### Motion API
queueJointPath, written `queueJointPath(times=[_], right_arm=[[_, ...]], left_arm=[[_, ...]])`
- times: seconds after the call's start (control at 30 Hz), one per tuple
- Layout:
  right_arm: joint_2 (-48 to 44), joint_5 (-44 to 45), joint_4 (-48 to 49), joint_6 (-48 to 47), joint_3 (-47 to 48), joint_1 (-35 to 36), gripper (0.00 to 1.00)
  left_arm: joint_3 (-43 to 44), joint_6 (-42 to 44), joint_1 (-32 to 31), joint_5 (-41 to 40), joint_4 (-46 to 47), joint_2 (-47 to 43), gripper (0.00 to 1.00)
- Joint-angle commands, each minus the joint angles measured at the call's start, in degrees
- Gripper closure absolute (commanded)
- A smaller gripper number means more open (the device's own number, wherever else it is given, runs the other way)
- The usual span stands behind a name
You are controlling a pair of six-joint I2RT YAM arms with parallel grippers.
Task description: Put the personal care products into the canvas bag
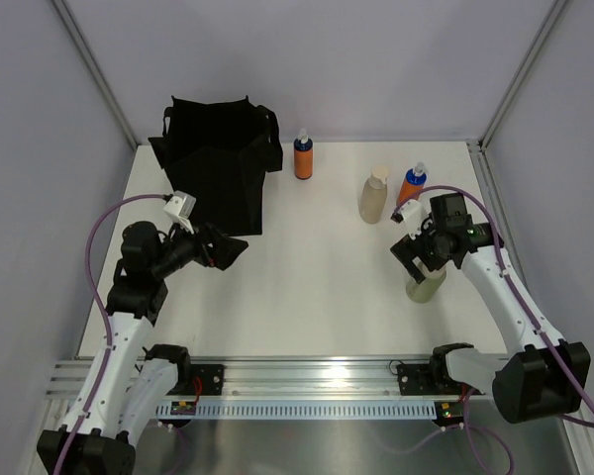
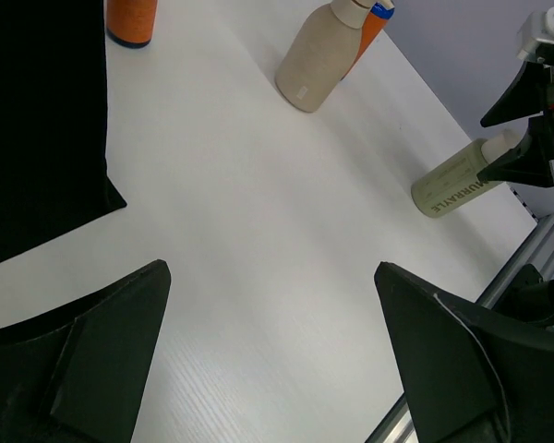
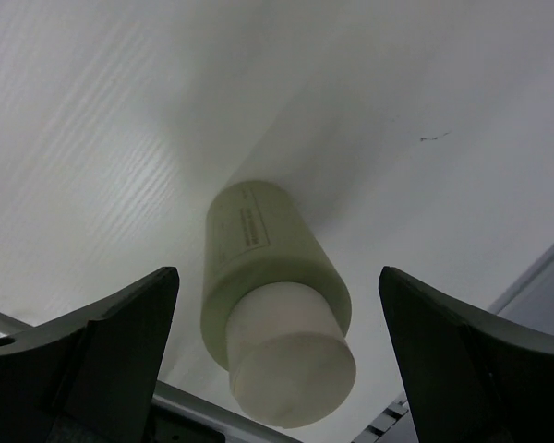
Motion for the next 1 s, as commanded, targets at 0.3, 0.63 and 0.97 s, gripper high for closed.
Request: queueJointPath(times=[0.3, 0.63, 0.97], right_arm=[[6.1, 2.1, -6.1, -5.7, -1.1, 0.4, 0.01], [8.7, 1.3, -4.6, -5.2, -1.4, 0.5, 0.4], [4.6, -12.3, -9.1, -3.6, 5.2, -0.5, 1.0]], left_arm=[[0.9, 0.6, -0.4, 2.2, 0.3, -0.8, 0.01], [-2.6, -6.6, -3.3, 6.8, 10.7, 0.4, 0.01], [-2.0, 2.7, -33.0, -11.8, 20.6, 7.3, 0.01]])
